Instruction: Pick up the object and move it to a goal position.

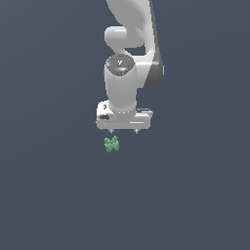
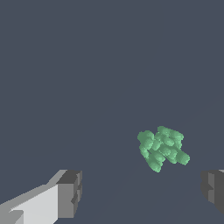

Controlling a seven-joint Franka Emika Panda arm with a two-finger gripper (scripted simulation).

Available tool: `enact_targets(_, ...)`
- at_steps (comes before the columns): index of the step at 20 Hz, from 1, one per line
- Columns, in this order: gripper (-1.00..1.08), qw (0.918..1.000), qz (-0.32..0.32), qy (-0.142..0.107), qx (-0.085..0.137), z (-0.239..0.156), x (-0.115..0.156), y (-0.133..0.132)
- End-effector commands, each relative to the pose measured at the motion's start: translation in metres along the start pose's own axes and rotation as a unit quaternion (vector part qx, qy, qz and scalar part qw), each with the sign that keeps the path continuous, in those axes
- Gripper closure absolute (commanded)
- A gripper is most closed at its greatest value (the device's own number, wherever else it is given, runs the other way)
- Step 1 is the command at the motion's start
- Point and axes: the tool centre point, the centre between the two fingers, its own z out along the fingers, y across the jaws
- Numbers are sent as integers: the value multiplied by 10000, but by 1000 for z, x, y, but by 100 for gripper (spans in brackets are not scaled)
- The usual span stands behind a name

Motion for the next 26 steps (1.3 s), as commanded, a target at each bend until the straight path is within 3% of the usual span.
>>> enact_targets(1,-92,9999,117,-1,2,2,0,1)
enact_targets(9,-92,9972,754,1,10,10,-1,6)
enact_targets(14,-92,9905,1376,4,15,18,-3,12)
enact_targets(20,-92,9740,2264,12,14,30,-5,20)
enact_targets(26,-92,9495,3138,26,6,41,-7,29)
